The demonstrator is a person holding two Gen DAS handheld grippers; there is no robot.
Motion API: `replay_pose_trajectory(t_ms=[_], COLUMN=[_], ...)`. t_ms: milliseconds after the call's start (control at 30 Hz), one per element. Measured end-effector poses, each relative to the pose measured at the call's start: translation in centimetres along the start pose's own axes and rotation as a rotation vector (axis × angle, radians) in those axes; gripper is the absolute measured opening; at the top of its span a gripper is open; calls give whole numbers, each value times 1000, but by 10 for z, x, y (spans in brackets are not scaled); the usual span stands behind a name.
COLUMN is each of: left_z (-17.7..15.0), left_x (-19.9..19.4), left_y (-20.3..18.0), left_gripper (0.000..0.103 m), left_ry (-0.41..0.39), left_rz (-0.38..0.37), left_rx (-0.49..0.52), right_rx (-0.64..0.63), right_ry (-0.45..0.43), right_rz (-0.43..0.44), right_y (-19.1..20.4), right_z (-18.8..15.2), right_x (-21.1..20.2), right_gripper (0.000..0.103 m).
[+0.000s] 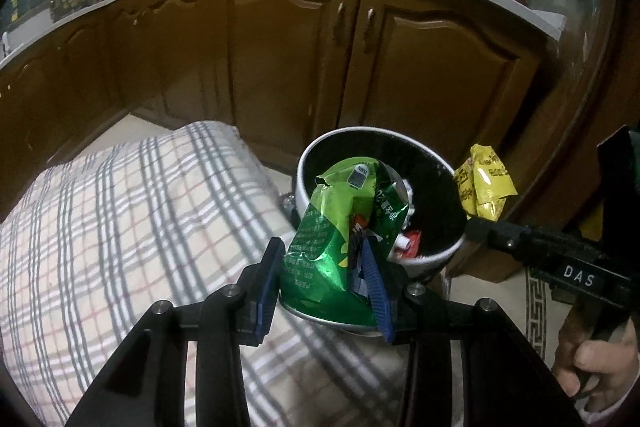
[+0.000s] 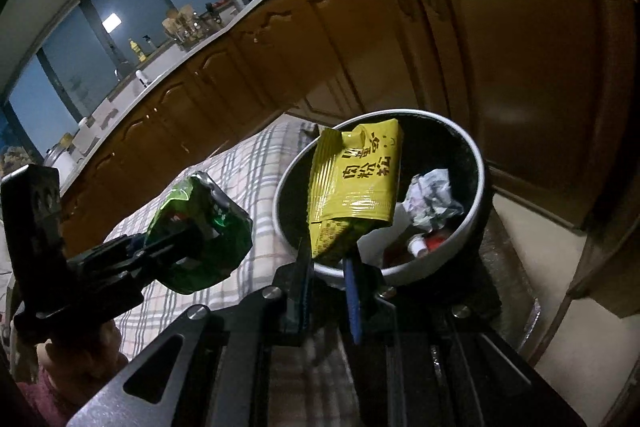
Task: Collect trash
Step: 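Carry both items over the bin and open both tools to drop them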
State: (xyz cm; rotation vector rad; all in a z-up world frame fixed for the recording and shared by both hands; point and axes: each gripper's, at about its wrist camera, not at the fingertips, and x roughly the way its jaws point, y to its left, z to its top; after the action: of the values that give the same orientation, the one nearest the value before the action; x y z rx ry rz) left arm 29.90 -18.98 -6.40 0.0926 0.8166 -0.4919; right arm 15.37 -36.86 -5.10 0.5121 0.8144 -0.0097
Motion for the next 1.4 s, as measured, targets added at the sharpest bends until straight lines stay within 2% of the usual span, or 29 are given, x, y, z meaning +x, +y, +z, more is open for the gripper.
replay_pose_trajectory(t_ms=[267,767,1400], left_z=[21,41,48], left_x=[26,66,85], left_y=[-4,-3,-4], left_gripper=[38,38,38], left_ry=[9,49,73], left_rz=[1,-2,6], left_rx=[3,-36,-34], right_rx=[7,-9,-42], right_ry=[10,64,134], right_rz=[-23,-59,-83], right_y=[-13,-21,-21], right_z=[10,28,40], right_x=[5,24,47], right_gripper=[15,15,15])
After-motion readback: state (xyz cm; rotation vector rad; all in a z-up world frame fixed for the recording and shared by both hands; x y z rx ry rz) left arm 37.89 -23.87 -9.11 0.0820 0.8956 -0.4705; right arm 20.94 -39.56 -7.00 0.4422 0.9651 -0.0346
